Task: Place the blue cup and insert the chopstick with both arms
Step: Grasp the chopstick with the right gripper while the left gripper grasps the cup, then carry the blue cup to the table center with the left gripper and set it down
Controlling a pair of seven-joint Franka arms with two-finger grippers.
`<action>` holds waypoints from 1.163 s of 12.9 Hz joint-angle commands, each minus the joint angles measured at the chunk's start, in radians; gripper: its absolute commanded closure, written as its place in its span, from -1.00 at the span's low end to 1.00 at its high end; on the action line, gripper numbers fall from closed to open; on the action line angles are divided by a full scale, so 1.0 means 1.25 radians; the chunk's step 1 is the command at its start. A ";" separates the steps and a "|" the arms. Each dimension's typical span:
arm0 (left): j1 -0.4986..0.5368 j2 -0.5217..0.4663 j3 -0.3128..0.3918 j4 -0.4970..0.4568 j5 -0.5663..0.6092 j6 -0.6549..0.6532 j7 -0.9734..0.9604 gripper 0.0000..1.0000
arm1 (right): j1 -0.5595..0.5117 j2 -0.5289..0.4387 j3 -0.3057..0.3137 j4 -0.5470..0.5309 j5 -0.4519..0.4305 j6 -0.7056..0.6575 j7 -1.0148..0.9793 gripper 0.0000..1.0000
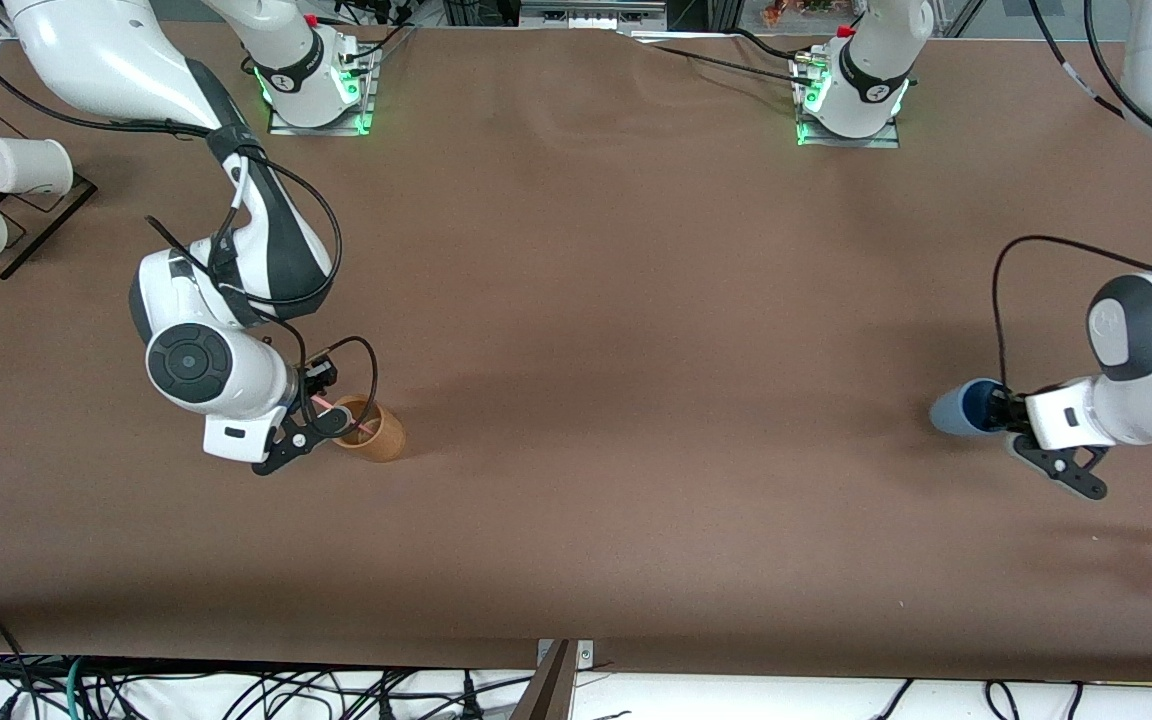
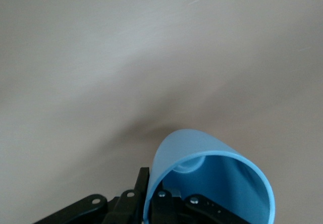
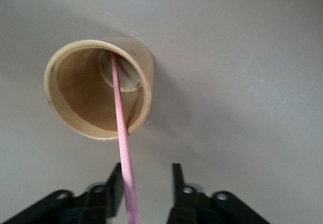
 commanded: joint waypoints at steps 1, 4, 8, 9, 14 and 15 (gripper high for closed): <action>-0.004 -0.032 -0.101 -0.013 -0.001 -0.046 -0.165 1.00 | -0.006 -0.005 0.007 -0.005 -0.006 -0.002 -0.010 0.24; -0.053 -0.035 -0.210 -0.016 -0.001 -0.049 -0.499 1.00 | -0.003 -0.005 0.009 -0.003 -0.006 -0.002 -0.008 0.49; -0.258 -0.004 -0.215 -0.013 -0.015 0.001 -0.815 1.00 | 0.003 -0.005 0.009 -0.002 -0.006 -0.004 0.001 0.54; -0.291 0.015 -0.215 -0.013 -0.015 0.061 -0.870 1.00 | 0.002 -0.005 0.009 -0.002 -0.006 -0.004 0.001 0.73; -0.416 0.082 -0.199 -0.014 0.047 0.178 -1.030 1.00 | 0.002 -0.006 0.010 0.005 -0.004 -0.009 -0.008 1.00; -0.429 0.091 -0.199 -0.014 0.096 0.180 -1.033 1.00 | 0.002 -0.008 0.011 0.006 -0.004 -0.012 -0.009 1.00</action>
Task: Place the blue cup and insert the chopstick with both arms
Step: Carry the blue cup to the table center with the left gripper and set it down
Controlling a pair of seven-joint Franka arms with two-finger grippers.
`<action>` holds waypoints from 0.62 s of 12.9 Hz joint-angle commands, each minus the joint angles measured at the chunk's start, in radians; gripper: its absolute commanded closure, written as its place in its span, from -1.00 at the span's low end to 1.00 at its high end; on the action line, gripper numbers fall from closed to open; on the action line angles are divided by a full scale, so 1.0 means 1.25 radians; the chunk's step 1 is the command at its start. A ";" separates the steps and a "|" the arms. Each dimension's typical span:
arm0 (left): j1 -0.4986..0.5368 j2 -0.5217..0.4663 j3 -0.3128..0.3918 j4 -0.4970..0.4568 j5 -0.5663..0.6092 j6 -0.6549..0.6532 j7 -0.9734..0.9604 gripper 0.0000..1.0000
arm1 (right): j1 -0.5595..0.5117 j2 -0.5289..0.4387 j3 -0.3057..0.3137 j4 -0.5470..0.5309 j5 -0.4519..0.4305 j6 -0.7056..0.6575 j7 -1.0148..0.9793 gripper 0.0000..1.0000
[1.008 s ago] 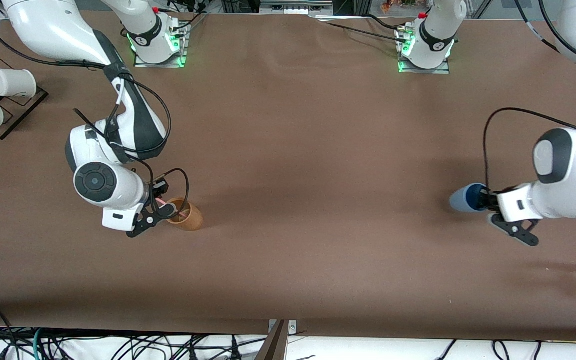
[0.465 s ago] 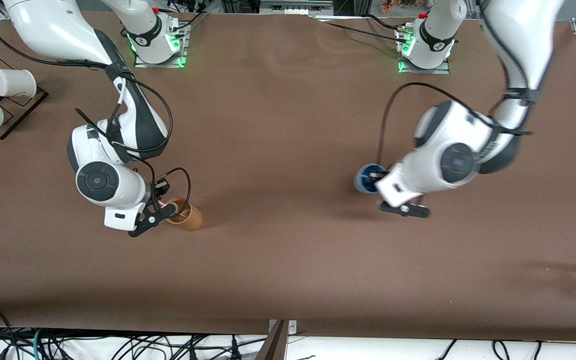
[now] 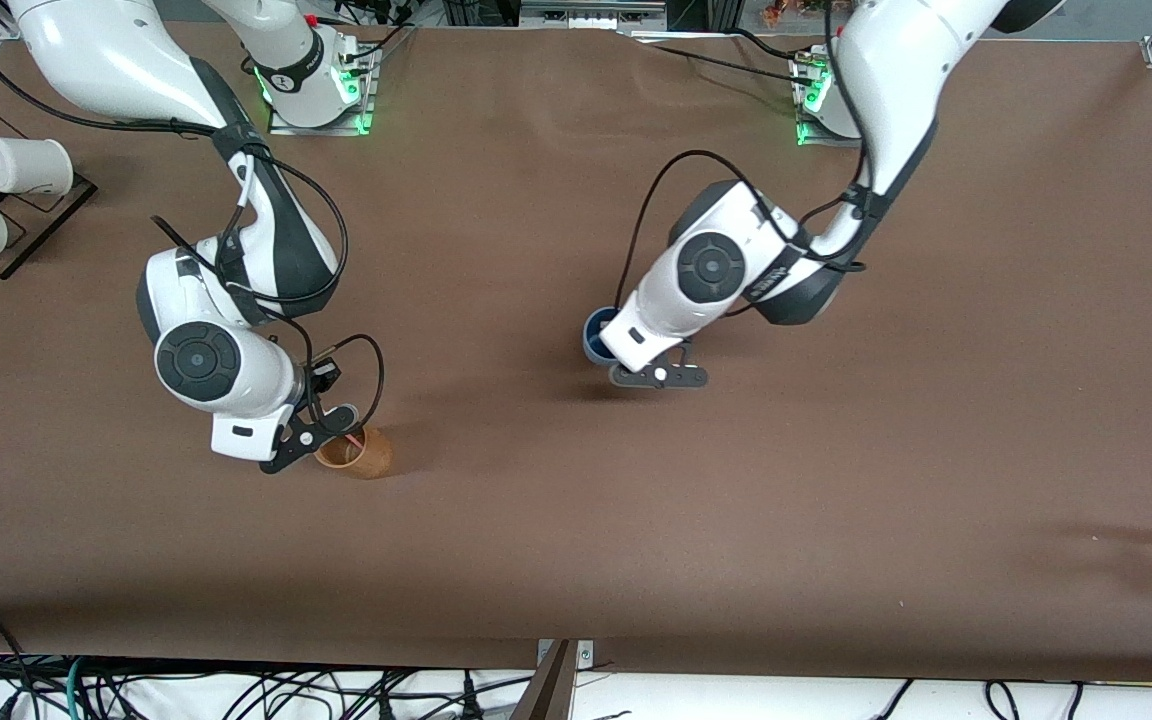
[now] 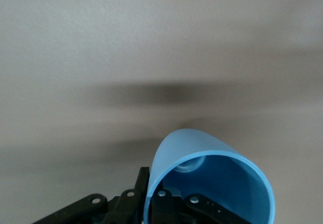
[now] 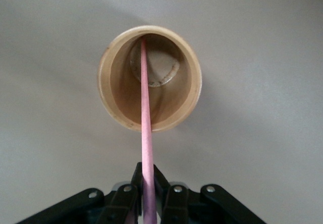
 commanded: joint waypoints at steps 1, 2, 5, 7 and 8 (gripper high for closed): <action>-0.016 0.016 0.009 0.005 0.072 0.007 -0.025 0.72 | -0.004 -0.010 0.008 0.013 -0.004 -0.020 -0.008 1.00; -0.013 0.021 0.009 0.007 0.073 0.007 -0.029 -0.77 | -0.002 -0.009 0.008 0.033 -0.003 -0.041 -0.008 1.00; 0.000 0.003 0.008 0.015 0.073 -0.001 -0.017 -1.00 | 0.011 -0.007 0.010 0.108 -0.003 -0.129 -0.010 1.00; 0.020 -0.042 0.005 0.015 0.072 -0.025 -0.018 -1.00 | 0.026 -0.009 0.011 0.170 -0.003 -0.206 -0.011 1.00; 0.031 -0.072 0.004 0.018 0.070 -0.063 -0.018 -1.00 | 0.032 -0.010 0.011 0.205 -0.003 -0.247 -0.012 1.00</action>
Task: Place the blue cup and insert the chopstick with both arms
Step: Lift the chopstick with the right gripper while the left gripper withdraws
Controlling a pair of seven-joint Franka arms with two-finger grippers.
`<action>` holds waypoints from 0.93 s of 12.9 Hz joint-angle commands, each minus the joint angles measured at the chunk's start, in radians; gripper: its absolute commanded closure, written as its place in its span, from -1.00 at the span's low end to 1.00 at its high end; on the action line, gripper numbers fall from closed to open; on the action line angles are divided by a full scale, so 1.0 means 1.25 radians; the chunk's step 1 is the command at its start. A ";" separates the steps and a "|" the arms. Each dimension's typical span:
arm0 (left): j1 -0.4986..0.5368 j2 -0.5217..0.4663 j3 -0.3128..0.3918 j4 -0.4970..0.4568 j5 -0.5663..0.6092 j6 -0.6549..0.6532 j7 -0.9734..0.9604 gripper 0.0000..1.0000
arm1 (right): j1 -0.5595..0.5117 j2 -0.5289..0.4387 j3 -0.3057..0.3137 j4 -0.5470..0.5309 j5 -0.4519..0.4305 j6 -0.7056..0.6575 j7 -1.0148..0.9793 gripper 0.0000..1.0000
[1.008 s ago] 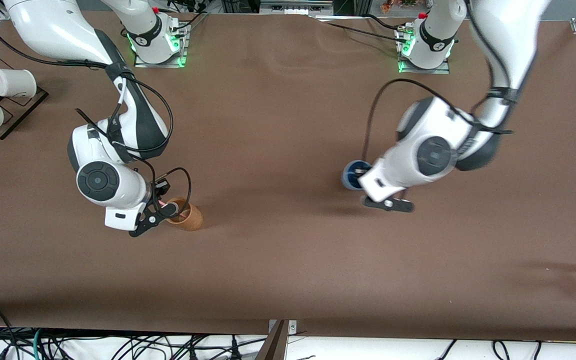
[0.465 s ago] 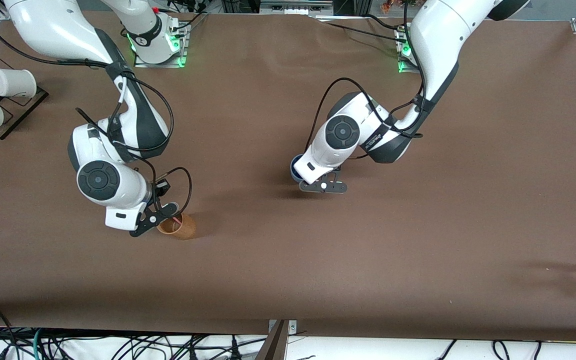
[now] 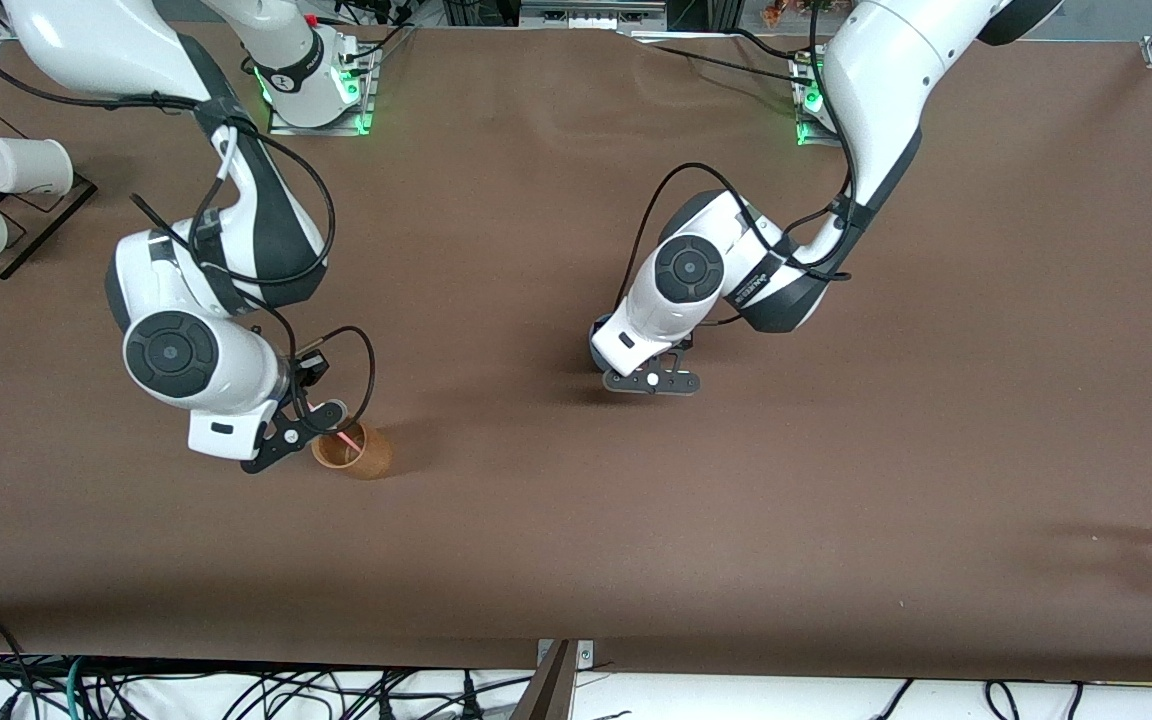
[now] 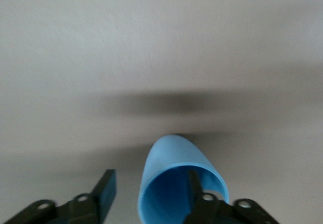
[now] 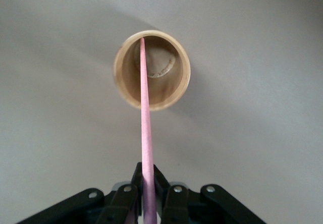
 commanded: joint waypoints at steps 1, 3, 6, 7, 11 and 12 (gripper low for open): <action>0.038 -0.110 -0.001 -0.005 0.023 -0.095 -0.006 -1.00 | 0.021 -0.005 0.004 0.104 -0.004 -0.118 -0.012 1.00; 0.108 -0.184 -0.002 -0.005 0.023 -0.151 -0.002 -1.00 | 0.049 -0.006 0.006 0.181 -0.004 -0.201 -0.011 1.00; 0.202 -0.276 -0.006 -0.001 0.023 -0.237 0.010 -1.00 | 0.126 -0.022 0.004 0.219 -0.005 -0.234 0.020 1.00; 0.228 -0.293 -0.002 0.024 0.020 -0.290 0.067 -1.00 | 0.153 -0.023 0.004 0.224 -0.001 -0.240 0.056 1.00; 0.218 -0.413 0.194 -0.020 -0.155 -0.344 0.393 -1.00 | 0.280 -0.012 0.003 0.231 0.033 -0.230 0.295 1.00; 0.218 -0.445 0.243 -0.049 -0.202 -0.339 0.437 -1.00 | 0.286 -0.007 0.002 0.229 0.072 -0.218 0.344 1.00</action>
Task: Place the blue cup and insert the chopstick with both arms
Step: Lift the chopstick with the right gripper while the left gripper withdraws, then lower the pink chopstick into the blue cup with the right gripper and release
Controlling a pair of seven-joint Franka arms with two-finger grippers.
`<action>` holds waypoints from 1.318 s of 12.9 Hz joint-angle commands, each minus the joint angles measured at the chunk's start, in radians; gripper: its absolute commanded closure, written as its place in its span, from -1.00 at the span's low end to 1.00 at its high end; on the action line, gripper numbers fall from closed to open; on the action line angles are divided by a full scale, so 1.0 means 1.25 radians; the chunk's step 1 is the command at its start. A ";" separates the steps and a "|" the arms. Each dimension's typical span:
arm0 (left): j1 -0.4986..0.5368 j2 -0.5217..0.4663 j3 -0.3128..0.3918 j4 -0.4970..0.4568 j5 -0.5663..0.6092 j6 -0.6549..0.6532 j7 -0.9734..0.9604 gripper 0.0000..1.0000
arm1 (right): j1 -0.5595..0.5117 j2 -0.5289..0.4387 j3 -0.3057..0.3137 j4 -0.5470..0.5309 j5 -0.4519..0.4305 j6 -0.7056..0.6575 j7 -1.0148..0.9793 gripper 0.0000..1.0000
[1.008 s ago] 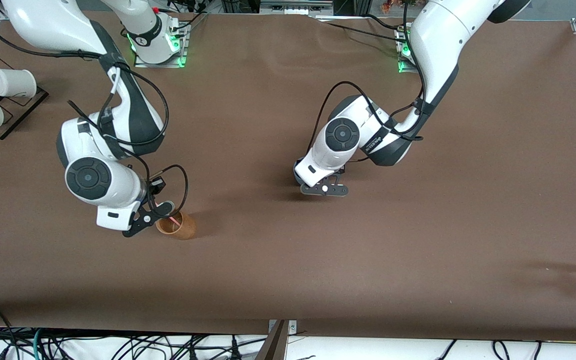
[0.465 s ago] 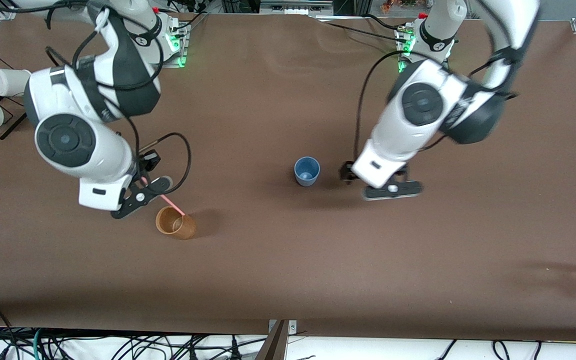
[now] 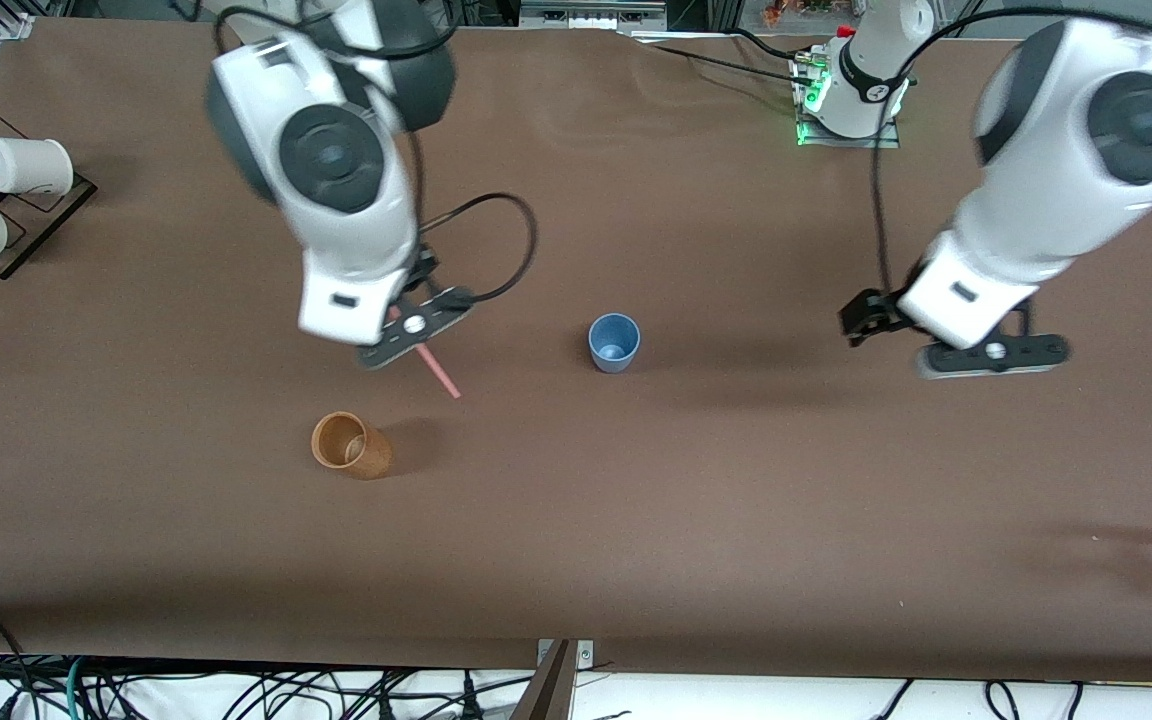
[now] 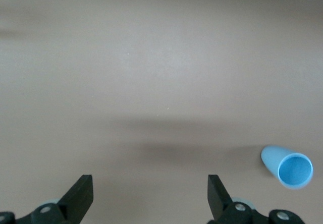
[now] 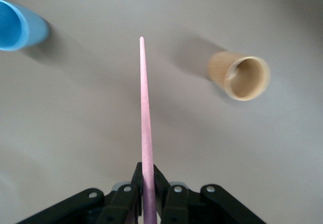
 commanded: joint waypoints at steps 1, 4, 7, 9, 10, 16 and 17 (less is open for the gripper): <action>-0.018 -0.115 0.145 -0.114 -0.092 0.014 0.130 -1.00 | 0.020 0.016 -0.005 0.016 0.085 0.012 0.116 1.00; -0.022 -0.222 0.155 -0.231 -0.066 0.051 0.172 -1.00 | 0.142 0.057 -0.067 0.017 0.125 0.039 0.223 1.00; -0.022 -0.197 0.151 -0.185 -0.008 0.005 0.248 -1.00 | 0.210 0.103 -0.089 0.026 0.163 0.108 0.327 1.00; -0.022 -0.192 0.151 -0.180 -0.009 -0.001 0.248 -1.00 | 0.214 0.109 -0.089 0.026 0.186 0.120 0.360 1.00; -0.022 -0.192 0.151 -0.180 -0.009 -0.002 0.248 -1.00 | 0.215 0.108 -0.087 0.024 0.196 0.117 0.370 1.00; -0.021 -0.191 0.151 -0.180 -0.010 -0.002 0.248 -1.00 | 0.229 0.132 -0.079 0.018 0.204 0.117 0.405 1.00; -0.022 -0.191 0.151 -0.179 -0.010 -0.002 0.248 -1.00 | 0.229 0.135 -0.079 0.018 0.214 0.117 0.410 1.00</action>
